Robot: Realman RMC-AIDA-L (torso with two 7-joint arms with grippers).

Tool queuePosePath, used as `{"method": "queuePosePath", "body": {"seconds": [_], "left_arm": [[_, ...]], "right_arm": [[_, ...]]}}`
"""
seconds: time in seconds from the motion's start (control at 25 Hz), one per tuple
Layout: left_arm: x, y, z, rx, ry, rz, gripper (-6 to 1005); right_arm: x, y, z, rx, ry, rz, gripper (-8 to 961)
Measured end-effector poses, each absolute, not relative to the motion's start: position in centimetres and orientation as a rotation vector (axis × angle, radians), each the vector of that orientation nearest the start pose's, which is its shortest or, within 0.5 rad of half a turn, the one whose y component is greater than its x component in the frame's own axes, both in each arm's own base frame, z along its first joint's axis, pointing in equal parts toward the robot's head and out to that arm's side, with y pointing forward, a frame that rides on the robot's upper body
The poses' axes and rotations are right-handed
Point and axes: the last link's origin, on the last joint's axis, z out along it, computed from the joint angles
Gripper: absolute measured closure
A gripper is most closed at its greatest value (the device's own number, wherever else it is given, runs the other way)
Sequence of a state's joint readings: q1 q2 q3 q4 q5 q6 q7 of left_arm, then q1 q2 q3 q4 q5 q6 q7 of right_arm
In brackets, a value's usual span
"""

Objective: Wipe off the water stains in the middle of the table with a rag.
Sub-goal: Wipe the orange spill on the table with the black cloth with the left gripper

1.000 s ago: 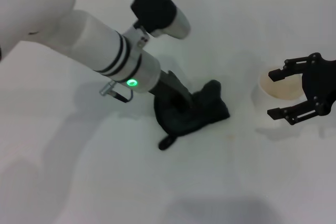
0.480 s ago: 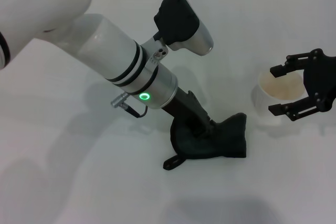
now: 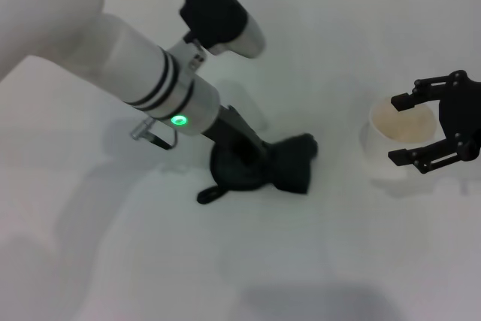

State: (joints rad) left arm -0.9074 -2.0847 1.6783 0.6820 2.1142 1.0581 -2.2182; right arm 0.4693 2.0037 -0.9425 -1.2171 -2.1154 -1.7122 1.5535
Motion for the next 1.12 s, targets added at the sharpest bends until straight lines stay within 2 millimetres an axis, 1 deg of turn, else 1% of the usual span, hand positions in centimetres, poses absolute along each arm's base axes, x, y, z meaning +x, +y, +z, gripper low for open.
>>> {"method": "queuePosePath", "body": {"seconds": [0.2,0.36,0.48,0.64,0.84,0.96,1.04,1.12], "left_arm": [[-16.3,39.4,-9.9,-2.811,-0.66,0.262,930],[-16.5,39.6,-9.3,-2.787,-0.67,0.222,930],[-16.1,39.2,-9.7,-2.823,-0.644,0.222,930],[-14.8,37.7,-11.3,-2.918,-0.587,0.217,931],[-13.6,36.6,-12.7,-2.978,-0.519,0.249,918],[-13.7,36.6,-12.5,-2.972,-0.537,0.233,904],[-14.1,36.9,-12.0,-2.95,-0.564,0.214,896],[-14.9,37.2,-11.0,-2.923,-0.598,0.184,887]], "right_arm": [[22.9,33.1,7.2,-2.889,0.17,0.158,96],[23.0,33.0,7.1,-2.891,0.172,0.16,96],[23.1,33.0,7.1,-2.892,0.173,0.16,96],[23.0,32.9,6.9,-2.897,0.169,0.16,95],[23.0,33.0,7.0,-2.892,0.167,0.165,95],[23.0,32.9,7.1,-2.89,0.168,0.173,96],[23.2,32.7,7.1,-2.888,0.176,0.175,96],[23.4,32.6,7.1,-2.887,0.183,0.175,96]]}}
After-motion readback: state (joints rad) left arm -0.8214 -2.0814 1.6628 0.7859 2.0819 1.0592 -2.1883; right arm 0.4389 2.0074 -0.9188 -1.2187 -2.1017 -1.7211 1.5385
